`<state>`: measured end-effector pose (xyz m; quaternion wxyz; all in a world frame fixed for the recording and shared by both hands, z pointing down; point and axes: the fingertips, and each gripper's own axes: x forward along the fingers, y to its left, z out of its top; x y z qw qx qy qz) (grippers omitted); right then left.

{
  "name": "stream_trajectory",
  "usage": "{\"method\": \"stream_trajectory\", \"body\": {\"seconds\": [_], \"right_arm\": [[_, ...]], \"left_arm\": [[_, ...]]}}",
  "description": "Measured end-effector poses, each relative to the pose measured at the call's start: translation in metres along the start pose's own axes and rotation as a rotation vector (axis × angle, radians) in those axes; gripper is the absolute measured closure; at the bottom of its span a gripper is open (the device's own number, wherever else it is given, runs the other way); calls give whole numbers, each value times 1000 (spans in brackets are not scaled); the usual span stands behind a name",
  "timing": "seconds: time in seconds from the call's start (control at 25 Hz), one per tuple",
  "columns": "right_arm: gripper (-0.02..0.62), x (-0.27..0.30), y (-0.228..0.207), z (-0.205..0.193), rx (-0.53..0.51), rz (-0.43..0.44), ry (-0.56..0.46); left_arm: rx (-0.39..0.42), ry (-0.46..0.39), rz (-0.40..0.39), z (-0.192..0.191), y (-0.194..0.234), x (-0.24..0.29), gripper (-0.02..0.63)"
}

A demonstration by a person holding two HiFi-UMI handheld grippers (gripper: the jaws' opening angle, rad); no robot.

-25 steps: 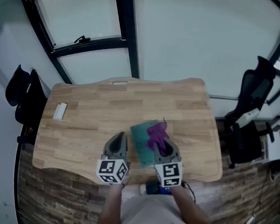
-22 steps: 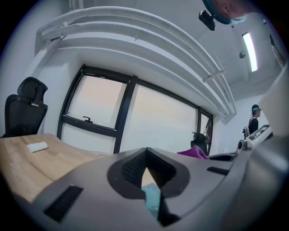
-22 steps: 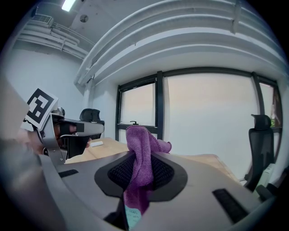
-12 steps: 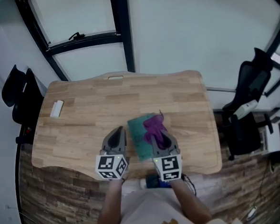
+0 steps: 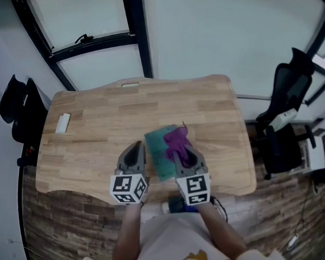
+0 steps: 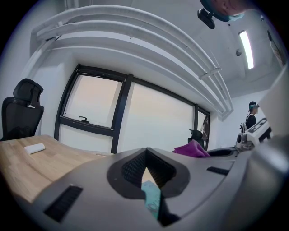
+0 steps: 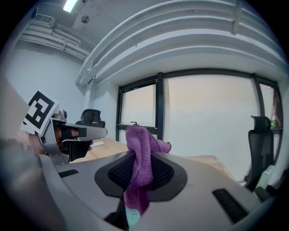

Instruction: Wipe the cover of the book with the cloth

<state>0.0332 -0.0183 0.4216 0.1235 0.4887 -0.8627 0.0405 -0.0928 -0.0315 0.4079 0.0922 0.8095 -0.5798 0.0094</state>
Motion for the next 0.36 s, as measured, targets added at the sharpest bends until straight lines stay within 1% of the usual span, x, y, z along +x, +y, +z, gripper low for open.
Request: {"method": "stream_trajectory", "body": {"seconds": [0.12, 0.24, 0.36], "right_arm": [[523, -3, -3, 0, -5, -11, 2], [523, -6, -6, -2, -2, -22, -20], [523, -12, -6, -3, -11, -18, -22]], "left_arm": [[2, -3, -1, 1, -2, 0, 604], [7, -10, 4, 3, -6, -3, 604], [9, -14, 9, 3, -10, -5, 604]]}}
